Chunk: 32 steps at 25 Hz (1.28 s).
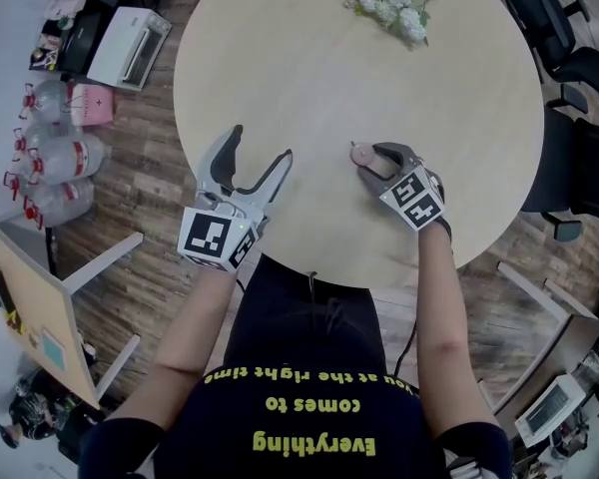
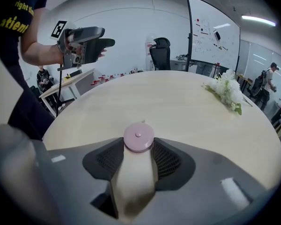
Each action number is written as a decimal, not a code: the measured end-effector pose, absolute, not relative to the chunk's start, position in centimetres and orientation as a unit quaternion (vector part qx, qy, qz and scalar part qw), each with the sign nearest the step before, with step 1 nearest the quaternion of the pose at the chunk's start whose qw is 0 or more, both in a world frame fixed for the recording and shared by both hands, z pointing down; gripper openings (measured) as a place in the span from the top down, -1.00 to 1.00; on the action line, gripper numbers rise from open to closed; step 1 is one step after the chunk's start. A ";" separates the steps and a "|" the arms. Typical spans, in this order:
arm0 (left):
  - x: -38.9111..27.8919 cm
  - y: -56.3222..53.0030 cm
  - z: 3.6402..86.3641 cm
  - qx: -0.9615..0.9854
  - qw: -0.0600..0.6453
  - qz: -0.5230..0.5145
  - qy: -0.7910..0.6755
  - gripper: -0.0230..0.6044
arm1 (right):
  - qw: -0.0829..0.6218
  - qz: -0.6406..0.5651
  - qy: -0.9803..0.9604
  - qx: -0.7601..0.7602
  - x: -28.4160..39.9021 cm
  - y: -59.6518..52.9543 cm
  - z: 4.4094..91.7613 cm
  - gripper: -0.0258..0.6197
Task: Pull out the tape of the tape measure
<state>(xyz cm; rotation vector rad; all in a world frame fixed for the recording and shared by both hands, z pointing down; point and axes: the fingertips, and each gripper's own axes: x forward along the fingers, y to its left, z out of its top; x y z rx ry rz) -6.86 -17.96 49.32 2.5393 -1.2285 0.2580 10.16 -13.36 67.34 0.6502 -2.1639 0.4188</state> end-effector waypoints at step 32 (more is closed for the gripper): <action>7.4 -5.2 43.0 0.989 0.126 0.069 0.022 0.04 | 0.268 0.128 -0.955 0.014 7.2 -5.3 43.8 0.28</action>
